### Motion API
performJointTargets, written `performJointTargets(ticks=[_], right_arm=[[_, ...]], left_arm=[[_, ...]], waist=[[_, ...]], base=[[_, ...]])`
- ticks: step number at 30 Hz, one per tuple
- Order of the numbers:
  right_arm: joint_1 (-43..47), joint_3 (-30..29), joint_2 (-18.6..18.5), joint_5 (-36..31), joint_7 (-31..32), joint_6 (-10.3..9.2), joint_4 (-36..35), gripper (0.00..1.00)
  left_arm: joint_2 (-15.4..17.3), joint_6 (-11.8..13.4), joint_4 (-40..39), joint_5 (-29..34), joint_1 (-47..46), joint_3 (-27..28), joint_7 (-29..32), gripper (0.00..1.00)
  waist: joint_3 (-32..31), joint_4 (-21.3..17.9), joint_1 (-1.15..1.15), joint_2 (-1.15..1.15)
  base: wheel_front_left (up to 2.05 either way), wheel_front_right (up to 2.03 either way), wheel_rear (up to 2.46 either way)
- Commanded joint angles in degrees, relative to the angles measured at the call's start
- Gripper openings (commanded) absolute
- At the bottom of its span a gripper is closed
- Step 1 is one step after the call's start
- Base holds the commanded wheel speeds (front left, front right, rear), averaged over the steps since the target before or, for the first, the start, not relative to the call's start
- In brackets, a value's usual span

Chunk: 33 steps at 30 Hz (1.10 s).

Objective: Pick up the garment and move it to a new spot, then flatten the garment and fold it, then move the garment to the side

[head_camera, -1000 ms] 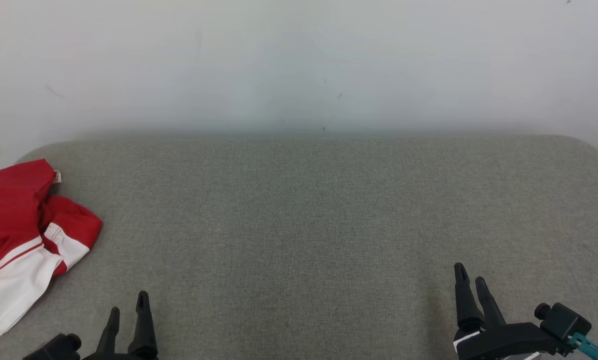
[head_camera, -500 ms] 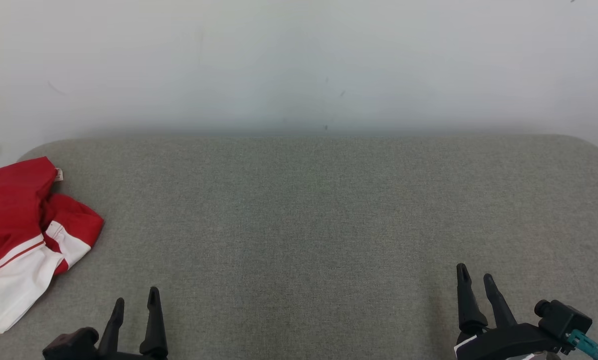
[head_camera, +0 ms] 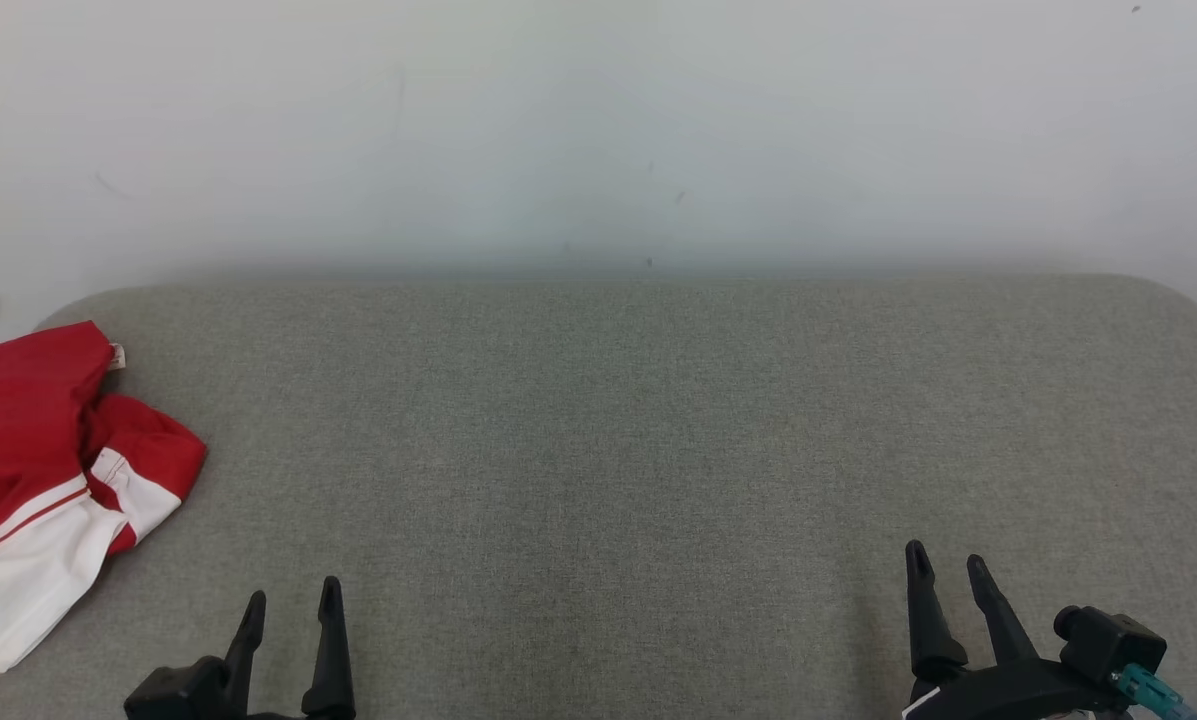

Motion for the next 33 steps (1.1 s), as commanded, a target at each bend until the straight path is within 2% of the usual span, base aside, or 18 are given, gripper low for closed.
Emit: performJointTargets(ticks=[1,8,14,33], right_arm=[[0.16,-0.13,-0.05,-1.76,-0.47,0.26,-0.13,1.0],[0.57,-0.07,-0.05,-4.86,-0.63,0.27,0.3,1.0],[0.68,-0.21,-0.06,-6.82,-0.24,0.26,0.92,1.0],[-0.03,-0.3,-0.06,-14.31,-1.58,0.27,3.74,1.0]], left_arm=[[0.14,0.09,-0.02,1.91,0.4,-0.19,-0.72,1.0],[-0.3,0.31,1.62,4.27,0.68,-0.31,-1.77,1.0],[-1.01,0.04,3.58,3.41,0.42,0.02,-2.54,1.0],[-0.72,0.37,6.18,10.01,-1.19,-1.85,-5.17,1.0]], waist=[[-0.07,-0.02,0.0,0.0],[-0.37,0.0,0.0,0.0],[-0.49,0.04,0.0,0.0],[-0.44,0.23,0.0,0.0]], base=[[0.0,0.0,0.0],[0.0,0.0,0.0],[0.0,0.0,0.0],[0.0,0.0,0.0]])
